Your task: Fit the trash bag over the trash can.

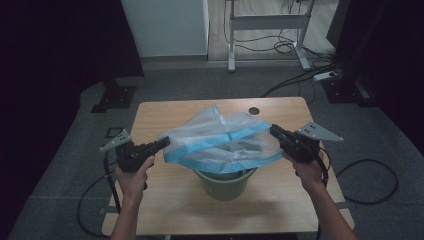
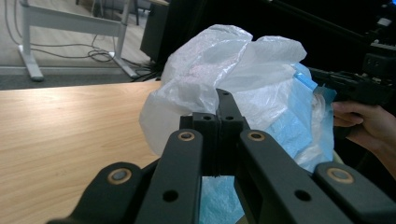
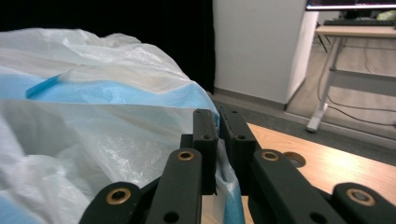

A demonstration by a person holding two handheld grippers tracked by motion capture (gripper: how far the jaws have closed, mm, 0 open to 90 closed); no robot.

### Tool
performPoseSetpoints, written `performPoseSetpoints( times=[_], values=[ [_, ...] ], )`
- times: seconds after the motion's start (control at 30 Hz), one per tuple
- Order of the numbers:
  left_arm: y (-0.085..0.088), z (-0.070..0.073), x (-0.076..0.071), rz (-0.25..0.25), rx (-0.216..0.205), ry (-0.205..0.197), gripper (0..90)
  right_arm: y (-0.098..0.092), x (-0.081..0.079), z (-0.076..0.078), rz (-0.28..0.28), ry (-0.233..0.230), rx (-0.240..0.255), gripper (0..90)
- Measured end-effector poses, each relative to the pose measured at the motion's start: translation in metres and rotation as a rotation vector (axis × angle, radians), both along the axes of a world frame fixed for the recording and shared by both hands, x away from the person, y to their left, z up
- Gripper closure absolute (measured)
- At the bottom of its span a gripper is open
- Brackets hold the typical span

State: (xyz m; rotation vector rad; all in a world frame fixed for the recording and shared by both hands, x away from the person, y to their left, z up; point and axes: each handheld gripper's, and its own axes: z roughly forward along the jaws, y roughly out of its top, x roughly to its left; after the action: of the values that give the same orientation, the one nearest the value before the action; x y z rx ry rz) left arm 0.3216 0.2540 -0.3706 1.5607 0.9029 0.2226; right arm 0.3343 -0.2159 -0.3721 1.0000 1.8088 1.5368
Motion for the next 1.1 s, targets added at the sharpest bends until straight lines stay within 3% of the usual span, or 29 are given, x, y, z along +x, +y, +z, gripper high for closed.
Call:
performPoseSetpoints(
  times=[0.23,0.53,0.77,1.1],
  values=[
    [0.000,-0.008,0.017,0.015,0.010,0.031,89.5,0.006,0.021,-0.008,-0.029,0.056,0.011,84.3],
    [-0.006,-0.026,0.037,0.027,0.061,0.111,89.0,0.006,0.047,-0.027,-0.062,0.148,-0.001,84.2],
    [-0.010,-0.039,0.045,0.023,0.074,0.160,88.1,0.006,0.057,-0.049,-0.064,0.249,-0.010,84.2],
    [-0.015,-0.049,0.051,0.005,0.082,0.196,87.8,0.007,0.063,-0.067,-0.052,0.298,-0.004,84.4]
  ],
)
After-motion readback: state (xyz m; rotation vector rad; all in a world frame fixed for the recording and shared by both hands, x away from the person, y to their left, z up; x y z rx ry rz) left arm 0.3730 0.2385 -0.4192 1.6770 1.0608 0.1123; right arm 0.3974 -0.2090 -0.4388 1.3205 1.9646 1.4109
